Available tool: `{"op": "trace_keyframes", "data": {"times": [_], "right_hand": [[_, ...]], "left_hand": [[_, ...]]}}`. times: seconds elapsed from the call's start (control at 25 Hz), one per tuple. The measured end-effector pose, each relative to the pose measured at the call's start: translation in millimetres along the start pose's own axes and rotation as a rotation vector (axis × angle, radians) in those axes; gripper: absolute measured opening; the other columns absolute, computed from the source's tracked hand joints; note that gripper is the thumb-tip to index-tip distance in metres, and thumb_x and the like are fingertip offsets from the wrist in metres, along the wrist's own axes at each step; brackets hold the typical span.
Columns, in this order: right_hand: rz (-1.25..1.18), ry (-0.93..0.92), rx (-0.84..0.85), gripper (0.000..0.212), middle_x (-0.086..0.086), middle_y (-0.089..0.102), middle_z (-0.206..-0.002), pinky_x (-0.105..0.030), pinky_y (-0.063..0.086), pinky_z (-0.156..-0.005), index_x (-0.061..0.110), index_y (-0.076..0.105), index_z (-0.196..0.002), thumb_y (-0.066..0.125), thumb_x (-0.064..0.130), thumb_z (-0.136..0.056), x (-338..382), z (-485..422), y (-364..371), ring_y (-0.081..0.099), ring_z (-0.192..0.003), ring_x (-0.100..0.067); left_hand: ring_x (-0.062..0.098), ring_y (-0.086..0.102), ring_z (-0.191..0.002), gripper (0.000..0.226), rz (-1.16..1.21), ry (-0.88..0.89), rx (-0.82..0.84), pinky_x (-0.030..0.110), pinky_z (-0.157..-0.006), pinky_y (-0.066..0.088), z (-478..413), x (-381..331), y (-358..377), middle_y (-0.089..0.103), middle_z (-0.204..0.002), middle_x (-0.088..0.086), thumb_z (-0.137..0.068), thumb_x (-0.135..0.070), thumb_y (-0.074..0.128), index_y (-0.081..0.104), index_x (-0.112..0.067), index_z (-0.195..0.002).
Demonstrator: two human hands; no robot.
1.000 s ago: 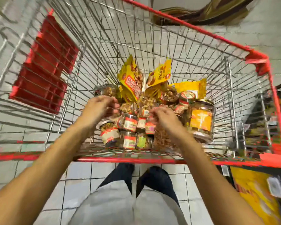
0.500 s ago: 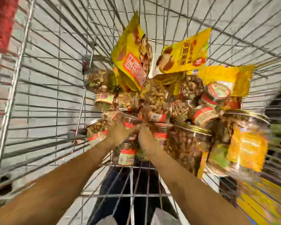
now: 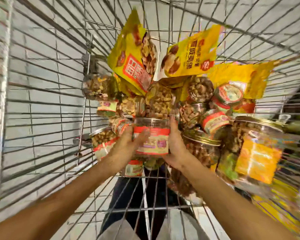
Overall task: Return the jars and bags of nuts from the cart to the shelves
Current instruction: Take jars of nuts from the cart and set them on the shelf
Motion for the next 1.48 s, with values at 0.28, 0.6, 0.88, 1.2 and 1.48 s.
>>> {"op": "trace_keyframes", "data": {"times": [0.28, 0.6, 0.88, 1.2, 1.48], "right_hand": [[-0.291, -0.259, -0.092, 0.079, -0.007, 0.075, -0.077, -0.031, 0.057, -0.051, 0.020, 0.078, -0.072, 0.018, 0.067, -0.090, 79, 36, -70, 0.072, -0.069, -0.022], [-0.457, -0.354, -0.037, 0.080, -0.011, 0.074, -0.078, -0.029, 0.055, -0.049, 0.012, 0.072, -0.091, 0.016, 0.069, -0.090, 85, 48, -95, 0.072, -0.068, -0.024], [-0.464, -0.392, -0.021, 0.067, -0.006, 0.074, -0.070, -0.022, 0.049, -0.037, 0.014, 0.059, -0.102, 0.015, 0.063, -0.094, 60, 76, -99, 0.070, -0.056, -0.018], [-0.550, -0.597, -0.125, 0.075, -0.017, 0.066, -0.102, -0.045, 0.049, -0.088, 0.013, 0.065, -0.114, 0.019, 0.067, -0.091, 17, 163, -99, 0.063, -0.091, -0.033], [-0.883, -0.877, -0.196, 0.078, -0.002, 0.075, -0.073, -0.029, 0.056, -0.059, 0.020, 0.078, -0.069, 0.019, 0.067, -0.091, -64, 275, -150, 0.071, -0.064, -0.022]], "left_hand": [[0.032, 0.037, -0.130, 0.052, -1.173, 0.371, -0.054, 0.034, -0.102, 0.024, -75, -54, 54, 0.044, -0.136, 0.018, -0.096, -0.037, 0.044, 0.038, -0.006, -0.138], [0.038, 0.037, -0.128, 0.114, -1.615, 0.335, -0.064, 0.053, -0.106, 0.025, -128, -15, 69, 0.036, -0.142, 0.022, -0.060, -0.080, 0.056, 0.025, -0.007, -0.142], [0.039, 0.053, -0.115, 0.095, -1.247, 0.056, -0.171, 0.044, -0.094, 0.043, -119, -12, 38, 0.055, -0.124, 0.026, -0.069, -0.076, 0.054, 0.041, -0.010, -0.136], [0.013, 0.070, -0.058, 0.067, 0.024, -0.013, 0.329, 0.025, -0.050, 0.056, 15, -77, 64, 0.074, -0.068, 0.001, -0.087, -0.064, 0.029, 0.078, -0.022, -0.069], [0.015, 0.071, -0.064, 0.064, 0.005, 0.140, 0.709, 0.029, -0.060, 0.057, 156, -138, 171, 0.074, -0.075, 0.003, -0.063, -0.063, 0.038, 0.075, -0.014, -0.083]]}}
Point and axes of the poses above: each hand's wrist, its own z-axis away from the middle knuckle, its own y-axis out of the palm, x = y × z, the point moved 3 cm from there along -z, towards the middle knuckle
